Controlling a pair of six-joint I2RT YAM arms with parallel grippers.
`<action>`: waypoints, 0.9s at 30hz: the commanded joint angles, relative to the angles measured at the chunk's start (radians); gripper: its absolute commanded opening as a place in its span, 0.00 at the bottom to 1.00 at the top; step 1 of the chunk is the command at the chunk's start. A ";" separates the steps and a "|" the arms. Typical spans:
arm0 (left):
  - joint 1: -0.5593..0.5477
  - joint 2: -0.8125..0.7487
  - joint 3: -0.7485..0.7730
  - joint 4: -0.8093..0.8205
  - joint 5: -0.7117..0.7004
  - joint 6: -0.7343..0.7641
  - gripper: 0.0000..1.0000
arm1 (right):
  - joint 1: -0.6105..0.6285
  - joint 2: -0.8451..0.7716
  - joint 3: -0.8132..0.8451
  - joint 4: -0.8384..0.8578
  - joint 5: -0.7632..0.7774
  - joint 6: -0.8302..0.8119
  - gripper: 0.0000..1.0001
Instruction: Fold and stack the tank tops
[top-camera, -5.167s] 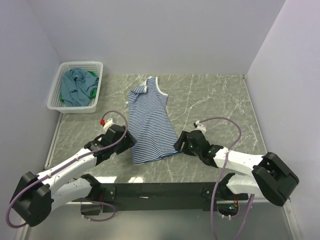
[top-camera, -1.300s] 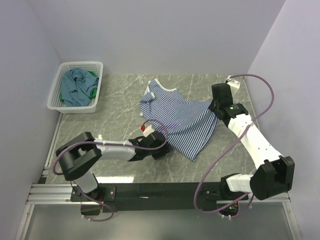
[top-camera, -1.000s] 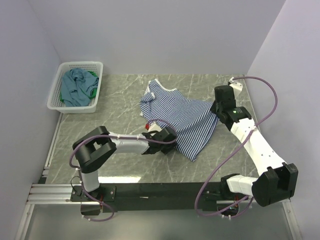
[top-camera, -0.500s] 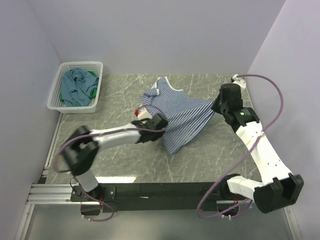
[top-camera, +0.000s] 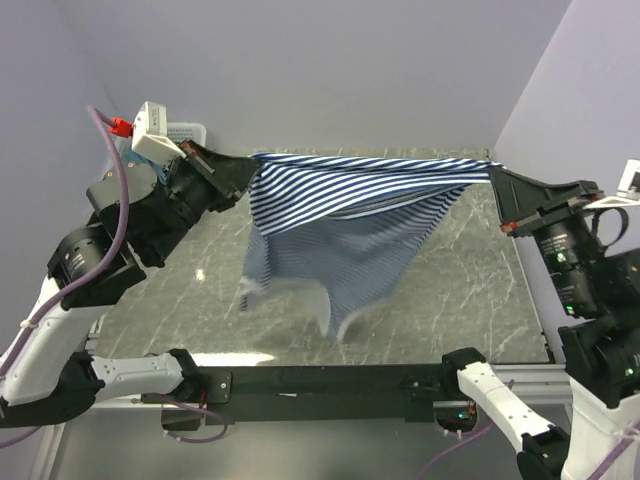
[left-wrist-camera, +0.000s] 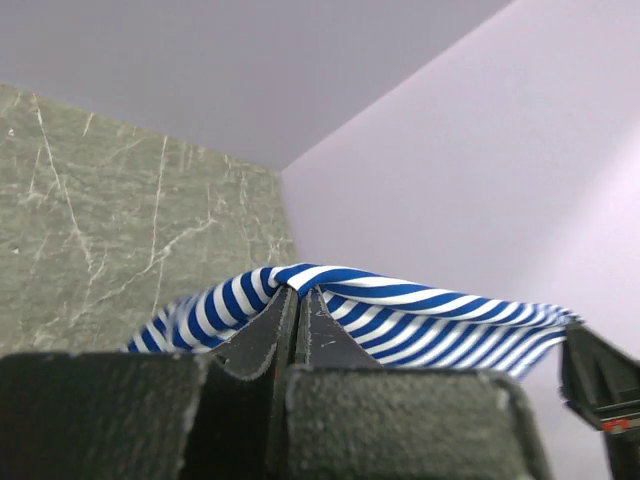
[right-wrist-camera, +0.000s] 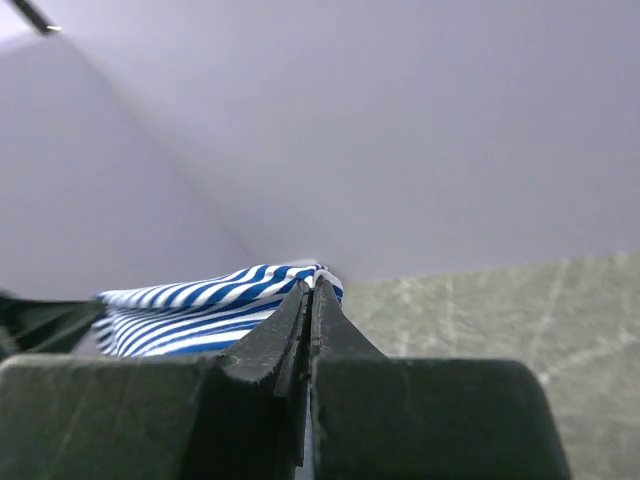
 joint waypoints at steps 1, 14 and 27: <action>0.005 0.036 -0.015 -0.126 0.013 0.099 0.00 | -0.006 0.042 0.037 -0.003 -0.063 0.010 0.00; 0.541 0.316 0.104 0.116 0.653 0.254 0.00 | -0.006 0.317 0.000 0.237 -0.124 0.011 0.00; 0.680 0.358 0.068 0.055 0.826 0.257 0.01 | -0.006 0.287 -0.171 0.115 -0.061 0.054 0.00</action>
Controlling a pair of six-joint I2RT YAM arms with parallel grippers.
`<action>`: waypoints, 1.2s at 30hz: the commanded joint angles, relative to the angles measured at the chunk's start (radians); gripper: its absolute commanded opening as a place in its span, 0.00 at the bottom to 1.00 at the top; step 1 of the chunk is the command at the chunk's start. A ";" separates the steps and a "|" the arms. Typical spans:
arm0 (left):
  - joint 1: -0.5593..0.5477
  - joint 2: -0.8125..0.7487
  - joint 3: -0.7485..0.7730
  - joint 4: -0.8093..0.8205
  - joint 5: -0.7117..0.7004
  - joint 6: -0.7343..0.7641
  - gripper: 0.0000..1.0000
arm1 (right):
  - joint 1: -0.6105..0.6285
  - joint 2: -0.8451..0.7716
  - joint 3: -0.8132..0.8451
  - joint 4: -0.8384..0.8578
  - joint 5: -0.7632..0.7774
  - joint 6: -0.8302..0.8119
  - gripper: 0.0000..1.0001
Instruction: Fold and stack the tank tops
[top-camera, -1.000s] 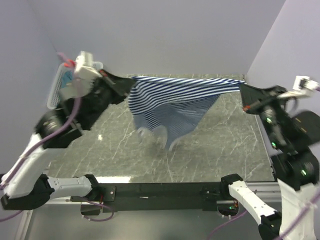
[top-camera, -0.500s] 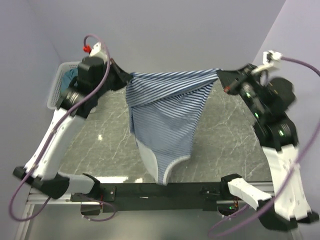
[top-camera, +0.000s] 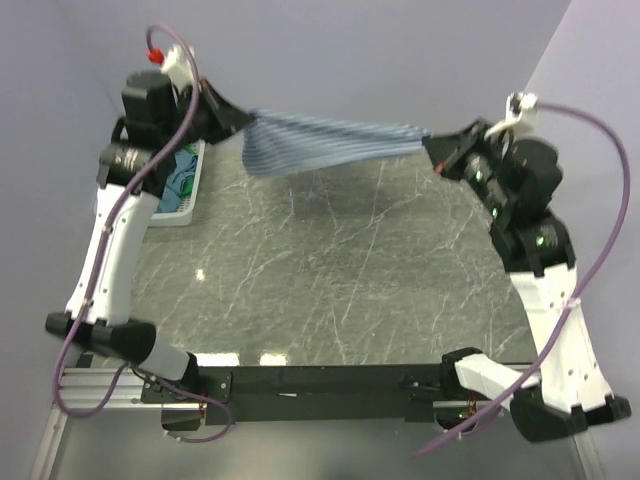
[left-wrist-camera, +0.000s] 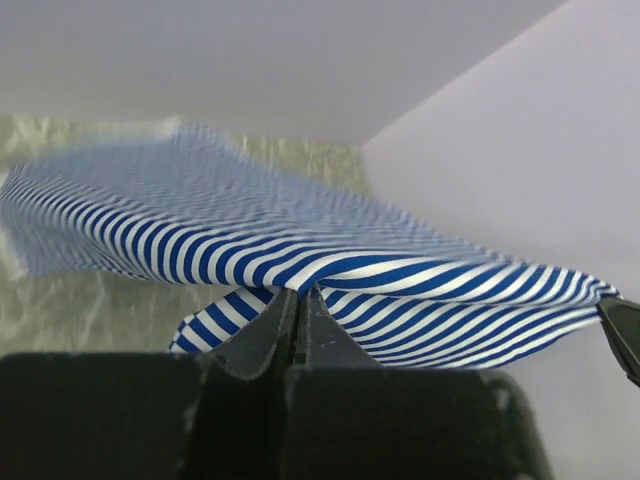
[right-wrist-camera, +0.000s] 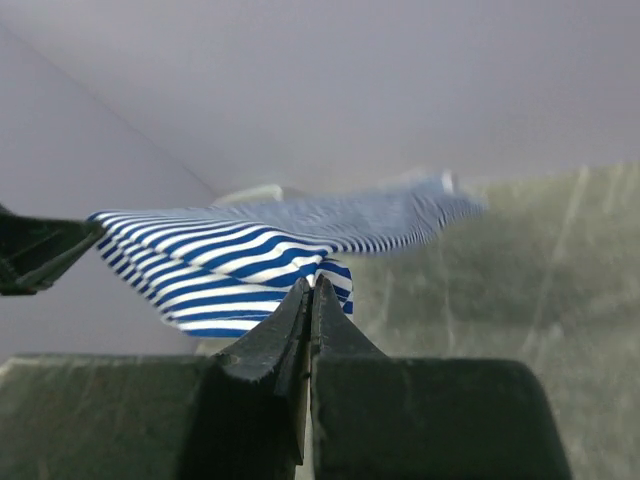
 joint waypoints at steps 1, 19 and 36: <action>-0.001 -0.115 -0.298 0.076 0.046 0.025 0.00 | -0.005 -0.090 -0.250 -0.024 0.055 0.031 0.00; -0.081 -0.284 -1.242 0.424 -0.225 -0.217 0.52 | -0.019 -0.037 -0.886 0.161 0.196 0.064 0.63; -0.408 -0.304 -1.583 0.522 -0.498 -0.568 0.50 | -0.039 0.155 -0.849 0.194 0.342 0.034 0.65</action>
